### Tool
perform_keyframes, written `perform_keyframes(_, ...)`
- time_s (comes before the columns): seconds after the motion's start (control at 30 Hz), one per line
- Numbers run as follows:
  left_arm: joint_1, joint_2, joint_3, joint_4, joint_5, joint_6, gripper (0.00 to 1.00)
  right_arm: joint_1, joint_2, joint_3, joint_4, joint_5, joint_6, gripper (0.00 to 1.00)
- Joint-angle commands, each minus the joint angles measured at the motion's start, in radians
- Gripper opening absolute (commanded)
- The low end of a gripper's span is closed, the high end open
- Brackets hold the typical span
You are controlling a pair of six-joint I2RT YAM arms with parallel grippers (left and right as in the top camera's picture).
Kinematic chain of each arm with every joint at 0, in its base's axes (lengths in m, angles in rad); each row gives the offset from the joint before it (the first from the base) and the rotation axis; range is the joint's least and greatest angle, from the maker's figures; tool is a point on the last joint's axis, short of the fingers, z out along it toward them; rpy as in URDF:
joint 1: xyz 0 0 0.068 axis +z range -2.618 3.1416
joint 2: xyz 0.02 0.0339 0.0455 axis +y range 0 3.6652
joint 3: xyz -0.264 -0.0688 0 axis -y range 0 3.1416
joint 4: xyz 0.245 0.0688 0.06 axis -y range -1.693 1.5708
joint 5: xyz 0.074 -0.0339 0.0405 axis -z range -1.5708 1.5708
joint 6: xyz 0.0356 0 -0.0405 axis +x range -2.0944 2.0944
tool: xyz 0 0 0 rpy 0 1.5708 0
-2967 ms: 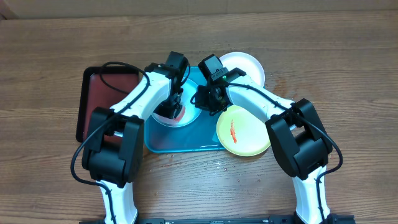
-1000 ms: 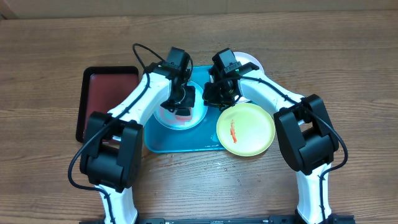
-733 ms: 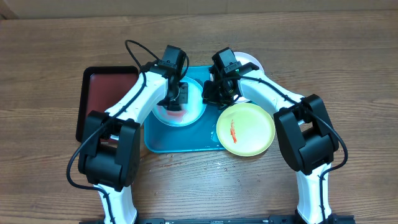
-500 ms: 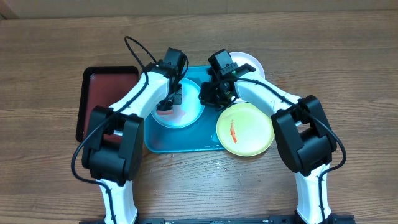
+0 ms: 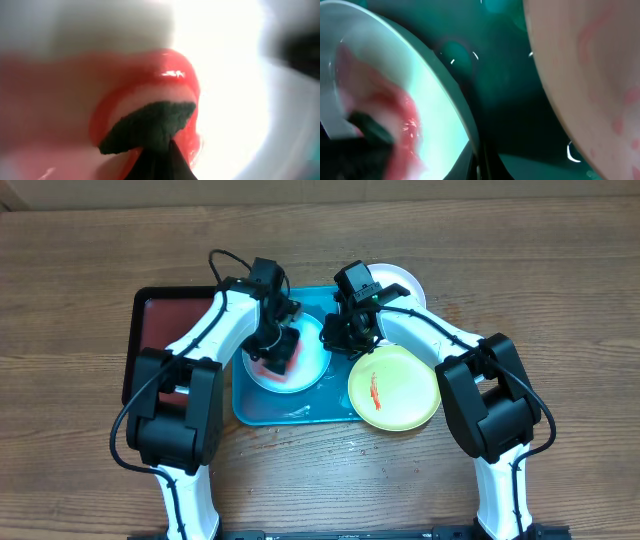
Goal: Clean dirty plates on tray and stack at the side
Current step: 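Continue scrubbing the light blue plate in circles with the left sponge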
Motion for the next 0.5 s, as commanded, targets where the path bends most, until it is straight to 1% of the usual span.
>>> perform_keyframes(0.0,-0.033,0.045,-0.026,0.031,0.277,0.131,0.04,-0.001,0.004,0.007,0.026,-0.018,0.017,0.04)
perform_keyframes(0.13,-0.033,0.045,-0.025,0.085,0.254,0.13,0.04,-0.001,0.004,0.007,0.027,-0.018,0.017,0.04)
perform_keyframes(0.23,-0.033,0.045,-0.025,0.13,0.203,0.13,0.04,0.0,0.004,0.007,0.027,-0.019,0.017,0.04)
perform_keyframes(0.3,-0.033,0.045,-0.025,0.177,0.143,0.119,0.04,0.001,0.004,0.007,0.027,-0.019,0.017,0.04)
perform_keyframes(0.33,-0.033,0.045,-0.025,0.198,0.111,0.101,0.04,0.001,0.004,0.007,0.027,-0.019,0.017,0.04)
perform_keyframes(0.4,-0.032,0.045,-0.025,0.251,0.012,0.027,0.04,0.002,0.004,0.007,0.027,-0.018,0.017,0.04)
perform_keyframes(0.47,-0.033,0.045,-0.025,0.304,-0.131,-0.065,0.04,0.003,0.004,0.007,0.027,-0.018,0.017,0.04)
